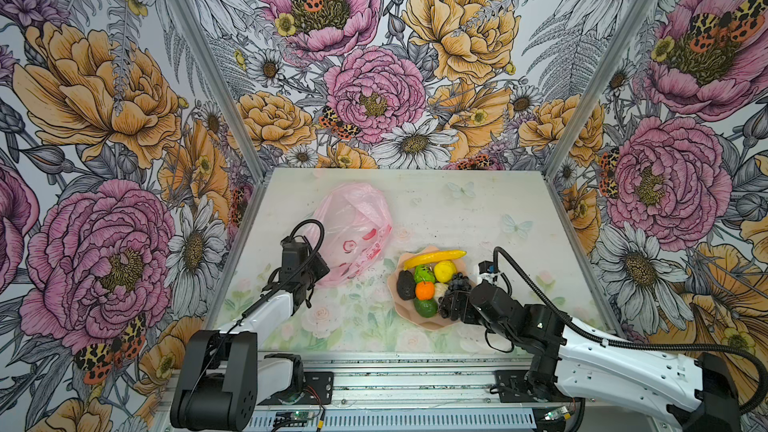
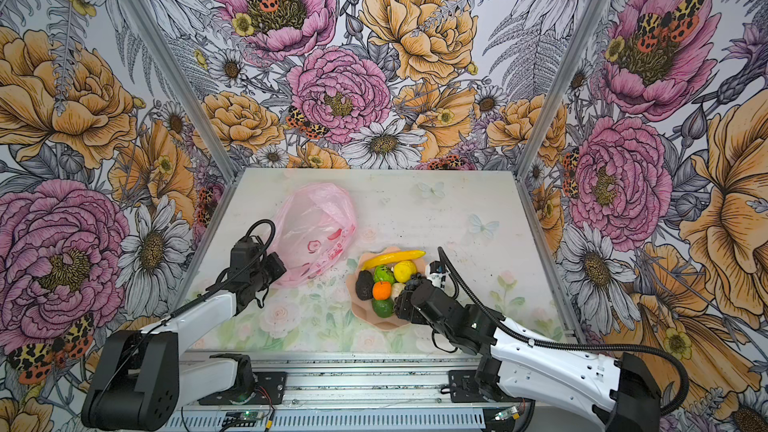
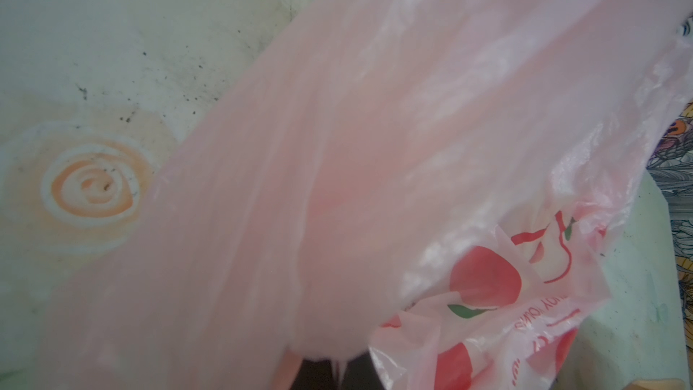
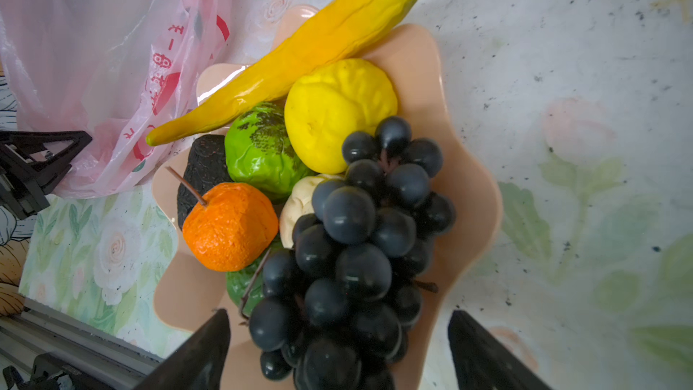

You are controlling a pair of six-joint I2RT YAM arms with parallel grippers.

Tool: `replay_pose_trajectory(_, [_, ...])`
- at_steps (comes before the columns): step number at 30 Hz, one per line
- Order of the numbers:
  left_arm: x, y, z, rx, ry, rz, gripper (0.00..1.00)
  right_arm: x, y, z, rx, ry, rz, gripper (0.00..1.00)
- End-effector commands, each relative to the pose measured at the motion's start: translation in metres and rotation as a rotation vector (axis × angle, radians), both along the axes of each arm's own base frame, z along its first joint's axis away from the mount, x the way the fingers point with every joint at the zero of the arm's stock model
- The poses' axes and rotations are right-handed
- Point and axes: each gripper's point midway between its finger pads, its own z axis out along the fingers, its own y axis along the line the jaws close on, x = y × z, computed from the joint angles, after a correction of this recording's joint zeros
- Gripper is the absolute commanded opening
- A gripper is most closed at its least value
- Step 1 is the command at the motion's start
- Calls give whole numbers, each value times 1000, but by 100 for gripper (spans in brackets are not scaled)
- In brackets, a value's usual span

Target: Take the fake fruits out of the plastic bag

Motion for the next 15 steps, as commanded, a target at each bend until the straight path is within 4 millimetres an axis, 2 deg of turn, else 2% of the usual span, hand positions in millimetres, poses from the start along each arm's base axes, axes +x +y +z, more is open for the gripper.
replay_pose_trajectory(1, [5,-4,2,21,-10,-27,0,8,-5,23,-5,-48,-3,99])
replay_pose_trajectory(8, [20,-25,-7,-15,60,-92,0,22,-23,51,-13,-115,-25,99])
replay_pose_trajectory(11, [31,-34,0,-4,68,-112,0,31,-36,63,-36,-156,-55,99])
replay_pose_trajectory(15, [56,-49,13,24,66,-142,0,47,-67,80,-64,-227,-172,100])
